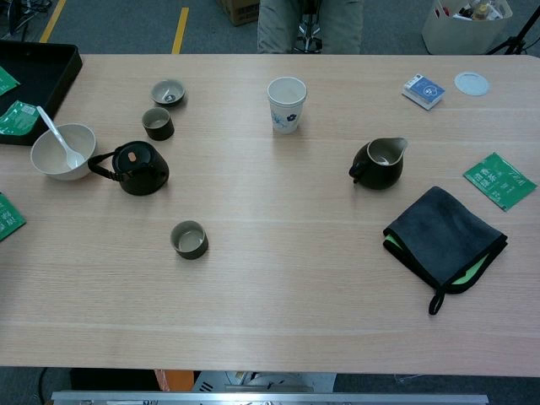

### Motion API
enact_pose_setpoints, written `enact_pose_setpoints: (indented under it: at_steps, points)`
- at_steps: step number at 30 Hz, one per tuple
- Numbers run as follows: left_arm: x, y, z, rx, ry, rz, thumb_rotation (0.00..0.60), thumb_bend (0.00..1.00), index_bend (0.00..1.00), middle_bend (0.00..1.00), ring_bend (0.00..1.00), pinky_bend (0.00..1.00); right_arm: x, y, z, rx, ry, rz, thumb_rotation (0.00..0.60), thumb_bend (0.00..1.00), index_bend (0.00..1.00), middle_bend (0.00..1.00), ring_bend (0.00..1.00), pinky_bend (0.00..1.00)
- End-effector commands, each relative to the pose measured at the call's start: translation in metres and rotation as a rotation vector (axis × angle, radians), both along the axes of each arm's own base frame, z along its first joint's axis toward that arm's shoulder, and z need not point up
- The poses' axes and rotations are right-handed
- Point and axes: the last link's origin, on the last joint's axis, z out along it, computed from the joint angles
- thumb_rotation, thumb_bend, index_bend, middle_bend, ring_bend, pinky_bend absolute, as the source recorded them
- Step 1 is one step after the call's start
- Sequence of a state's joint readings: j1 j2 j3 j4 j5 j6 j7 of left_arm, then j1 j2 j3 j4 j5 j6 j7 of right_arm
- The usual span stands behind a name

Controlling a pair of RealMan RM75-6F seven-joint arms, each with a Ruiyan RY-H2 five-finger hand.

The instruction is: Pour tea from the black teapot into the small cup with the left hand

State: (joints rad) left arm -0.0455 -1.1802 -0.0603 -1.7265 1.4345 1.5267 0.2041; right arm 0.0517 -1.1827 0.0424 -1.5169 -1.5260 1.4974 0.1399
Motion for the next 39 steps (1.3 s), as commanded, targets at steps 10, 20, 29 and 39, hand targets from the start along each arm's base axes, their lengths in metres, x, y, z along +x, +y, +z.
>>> enact_pose_setpoints:
  at_steps: [10, 20, 29, 39]
  points:
    - [0.003, -0.002, -0.004, -0.035, 0.000, -0.019, 0.600, 0.31, 0.18, 0.14, 0.07, 0.09, 0.010, -0.006, 0.007, -0.015, 0.009, 0.049, 0.600, 0.01, 0.47, 0.39, 0.27, 0.28]
    - [0.016, 0.009, -0.019, -0.150, 0.002, -0.108, 0.600, 0.31, 0.19, 0.15, 0.07, 0.09, 0.016, -0.010, 0.013, -0.027, 0.017, 0.068, 0.600, 0.01, 0.47, 0.39, 0.27, 0.28]
    - [0.032, 0.036, -0.042, -0.282, 0.008, -0.208, 0.600, 0.31, 0.19, 0.14, 0.07, 0.09, 0.018, -0.012, 0.013, -0.028, 0.024, 0.065, 0.600, 0.01, 0.47, 0.39, 0.27, 0.28]
    - [0.048, 0.062, -0.079, -0.403, 0.004, -0.281, 0.600, 0.31, 0.13, 0.13, 0.07, 0.09, 0.016, -0.015, 0.013, -0.025, 0.024, 0.057, 0.600, 0.01, 0.47, 0.39, 0.27, 0.28]
